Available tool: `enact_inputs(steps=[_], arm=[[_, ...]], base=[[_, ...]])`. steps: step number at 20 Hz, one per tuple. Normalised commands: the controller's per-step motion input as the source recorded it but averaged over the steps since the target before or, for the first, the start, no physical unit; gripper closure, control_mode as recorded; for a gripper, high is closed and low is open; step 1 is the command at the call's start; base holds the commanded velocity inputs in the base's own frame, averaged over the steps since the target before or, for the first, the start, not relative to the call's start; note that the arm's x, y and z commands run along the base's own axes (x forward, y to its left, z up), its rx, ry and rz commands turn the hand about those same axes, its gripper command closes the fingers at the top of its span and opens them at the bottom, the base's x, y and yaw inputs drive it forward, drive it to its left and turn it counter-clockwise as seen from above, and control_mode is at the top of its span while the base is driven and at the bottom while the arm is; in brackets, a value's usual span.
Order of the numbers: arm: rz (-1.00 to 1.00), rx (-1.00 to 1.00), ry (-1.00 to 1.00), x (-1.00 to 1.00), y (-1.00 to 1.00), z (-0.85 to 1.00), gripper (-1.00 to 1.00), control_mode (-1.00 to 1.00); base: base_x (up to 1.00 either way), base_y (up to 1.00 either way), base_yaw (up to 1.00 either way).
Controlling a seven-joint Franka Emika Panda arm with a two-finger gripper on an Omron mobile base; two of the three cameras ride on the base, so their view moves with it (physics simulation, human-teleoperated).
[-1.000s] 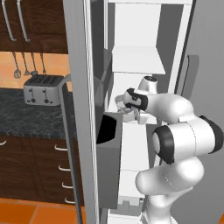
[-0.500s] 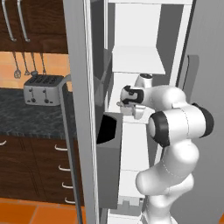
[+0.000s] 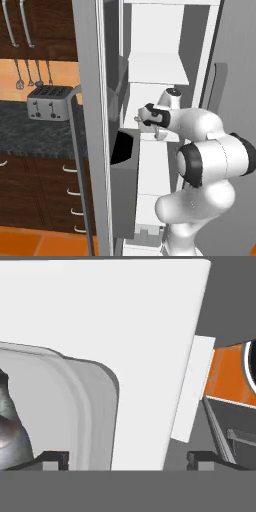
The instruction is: Take the meat container that has the fish and place it on the second highest rack of the freezer. Then take the vegetable container that has the lime and potato and place it on the highest rack of the freezer.
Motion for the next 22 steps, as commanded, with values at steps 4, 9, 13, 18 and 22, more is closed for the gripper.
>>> enact_inputs(steps=[4, 9, 13, 18, 22], arm=[[-0.03, 0.00, -0.31, -0.88, 0.03, 0.44, -1.00, -1.00], [-0.02, 0.00, -0.29, -0.57, 0.17, 0.72, -1.00, -1.00], [-0.01, 0.00, -0.29, -0.70, 0.23, 0.93, -1.00, -1.00], [0.00, -0.01, -0.20, -1.00, 0.08, 0.95, -1.00, -1.00], [0.00, -0.04, -0.09, -1.00, 0.00, 0.91, -1.00, -1.00]], base=[[0.00, 0.00, 0.00], [0.00, 0.00, 0.00], [0.00, 0.00, 0.00], [0.00, 0.00, 0.00], [0.00, 0.00, 0.00]])
